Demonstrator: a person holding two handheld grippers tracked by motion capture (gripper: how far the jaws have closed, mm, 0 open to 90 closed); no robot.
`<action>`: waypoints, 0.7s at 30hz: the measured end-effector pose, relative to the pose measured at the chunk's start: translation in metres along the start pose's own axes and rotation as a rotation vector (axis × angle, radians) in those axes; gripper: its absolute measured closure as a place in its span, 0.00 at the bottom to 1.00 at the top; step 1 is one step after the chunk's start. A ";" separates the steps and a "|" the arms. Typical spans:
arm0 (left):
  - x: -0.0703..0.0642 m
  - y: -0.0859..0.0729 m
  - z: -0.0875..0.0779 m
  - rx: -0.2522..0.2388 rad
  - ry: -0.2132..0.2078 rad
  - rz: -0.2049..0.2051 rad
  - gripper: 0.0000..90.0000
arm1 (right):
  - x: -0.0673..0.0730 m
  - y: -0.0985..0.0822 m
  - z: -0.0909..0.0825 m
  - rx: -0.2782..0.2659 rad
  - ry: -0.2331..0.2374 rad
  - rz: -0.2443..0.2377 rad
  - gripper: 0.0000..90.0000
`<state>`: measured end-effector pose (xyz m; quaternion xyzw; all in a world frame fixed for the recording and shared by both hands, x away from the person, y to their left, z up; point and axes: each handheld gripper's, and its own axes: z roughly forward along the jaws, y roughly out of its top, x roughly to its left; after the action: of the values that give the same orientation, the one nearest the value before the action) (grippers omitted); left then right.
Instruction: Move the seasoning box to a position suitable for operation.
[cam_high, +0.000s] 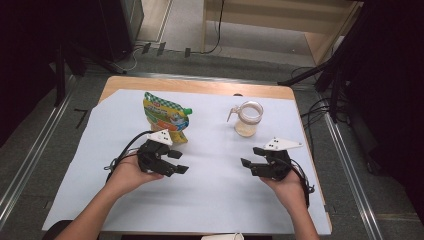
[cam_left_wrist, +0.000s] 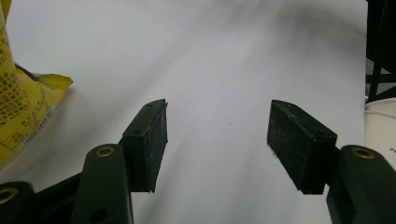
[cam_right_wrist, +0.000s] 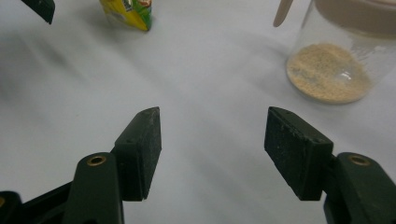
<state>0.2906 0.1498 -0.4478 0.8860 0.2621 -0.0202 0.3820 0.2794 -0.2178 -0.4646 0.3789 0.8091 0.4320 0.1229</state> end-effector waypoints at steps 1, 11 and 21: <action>0.000 0.000 0.000 -0.003 0.001 -0.001 0.44 | 0.000 0.000 0.000 0.000 0.000 0.000 0.42; -0.001 0.002 -0.006 -0.020 -0.044 -0.009 0.42 | -0.021 0.008 -0.004 -0.004 -0.031 0.019 0.43; -0.002 0.002 -0.006 -0.004 -0.027 0.005 0.42 | -0.033 0.019 0.003 -0.026 -0.048 0.035 0.44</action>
<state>0.2884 0.1520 -0.4418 0.8856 0.2547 -0.0306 0.3871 0.3133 -0.2337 -0.4552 0.4018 0.7935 0.4353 0.1396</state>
